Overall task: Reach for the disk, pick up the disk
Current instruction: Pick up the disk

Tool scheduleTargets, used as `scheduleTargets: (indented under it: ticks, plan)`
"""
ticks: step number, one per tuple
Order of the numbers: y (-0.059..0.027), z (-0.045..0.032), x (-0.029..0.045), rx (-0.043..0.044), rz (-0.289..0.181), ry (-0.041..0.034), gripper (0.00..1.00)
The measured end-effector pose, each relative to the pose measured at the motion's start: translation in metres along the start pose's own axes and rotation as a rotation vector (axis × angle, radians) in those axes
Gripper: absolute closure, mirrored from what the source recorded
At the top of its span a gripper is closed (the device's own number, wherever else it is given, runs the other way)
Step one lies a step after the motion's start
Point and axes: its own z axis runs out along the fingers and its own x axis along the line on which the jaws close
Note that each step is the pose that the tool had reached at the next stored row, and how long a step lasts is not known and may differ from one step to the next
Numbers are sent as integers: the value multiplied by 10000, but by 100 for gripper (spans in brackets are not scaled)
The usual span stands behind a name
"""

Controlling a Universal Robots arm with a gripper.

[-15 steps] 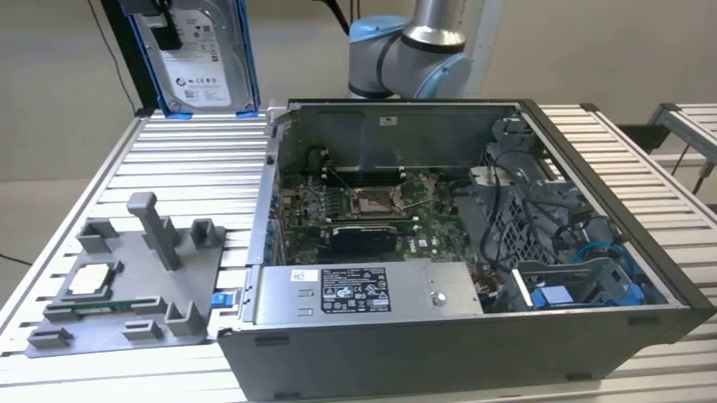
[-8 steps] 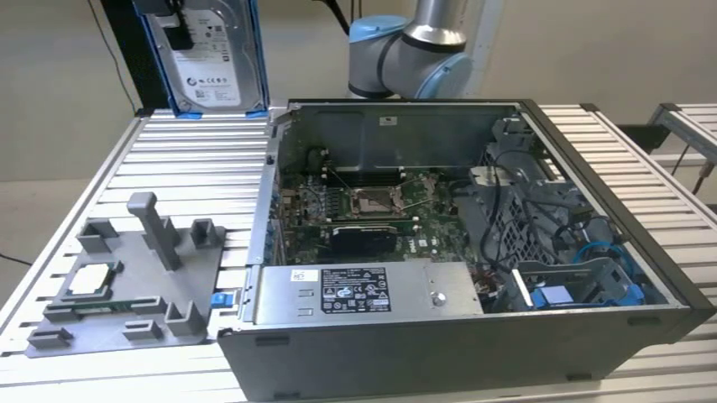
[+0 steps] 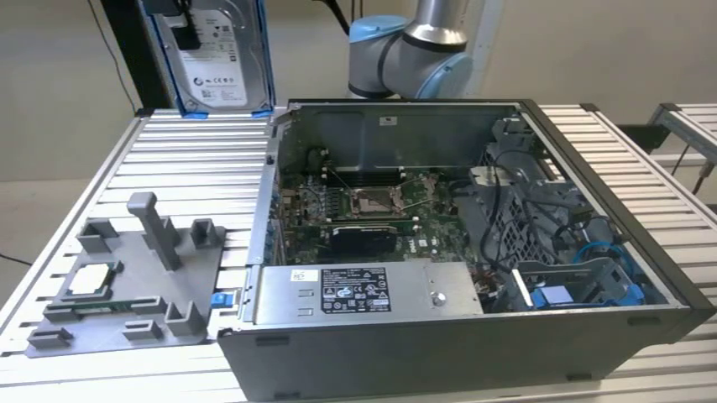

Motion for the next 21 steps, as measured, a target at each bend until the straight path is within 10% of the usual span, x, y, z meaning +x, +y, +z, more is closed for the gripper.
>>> scheduleTargets:
  ticks: [21]
  plan:
    - [-272,22,1,0,0,0,100]
